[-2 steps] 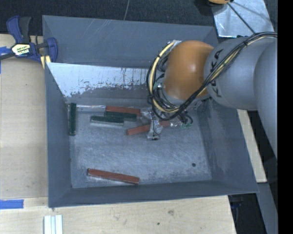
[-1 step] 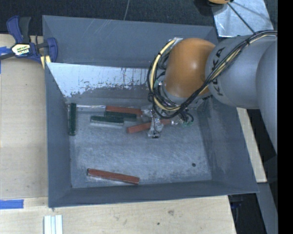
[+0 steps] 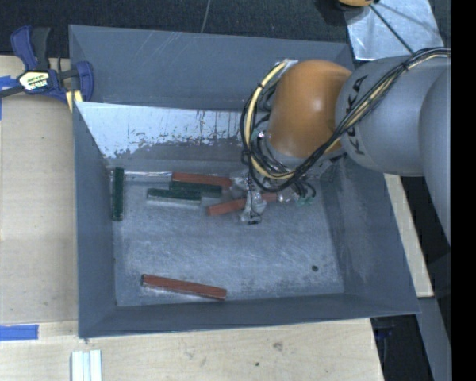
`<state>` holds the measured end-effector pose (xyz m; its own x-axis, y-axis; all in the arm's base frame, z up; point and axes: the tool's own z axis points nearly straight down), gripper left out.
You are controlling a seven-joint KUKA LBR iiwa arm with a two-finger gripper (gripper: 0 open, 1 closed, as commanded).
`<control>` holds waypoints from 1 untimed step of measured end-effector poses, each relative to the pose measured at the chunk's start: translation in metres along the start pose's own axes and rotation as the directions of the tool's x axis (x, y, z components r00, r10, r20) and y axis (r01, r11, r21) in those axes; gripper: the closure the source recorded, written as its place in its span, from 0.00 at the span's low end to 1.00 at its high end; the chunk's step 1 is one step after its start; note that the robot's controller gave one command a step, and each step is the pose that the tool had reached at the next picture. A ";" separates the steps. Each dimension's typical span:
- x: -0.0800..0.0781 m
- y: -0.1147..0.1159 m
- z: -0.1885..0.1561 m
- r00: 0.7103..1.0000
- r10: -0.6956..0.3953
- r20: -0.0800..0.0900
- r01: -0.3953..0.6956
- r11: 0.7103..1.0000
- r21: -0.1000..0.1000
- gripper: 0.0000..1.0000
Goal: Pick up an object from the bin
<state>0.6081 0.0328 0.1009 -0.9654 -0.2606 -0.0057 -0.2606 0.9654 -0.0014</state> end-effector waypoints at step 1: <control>0.000 0.000 -0.004 1.000 0.000 0.000 0.000 1.000 0.000 1.00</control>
Offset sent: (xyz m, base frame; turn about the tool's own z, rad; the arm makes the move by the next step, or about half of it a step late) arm -0.0001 0.0001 0.0515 0.0000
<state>0.6085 0.0328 0.1049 -0.9654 -0.2606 -0.0061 -0.2605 0.9655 -0.0015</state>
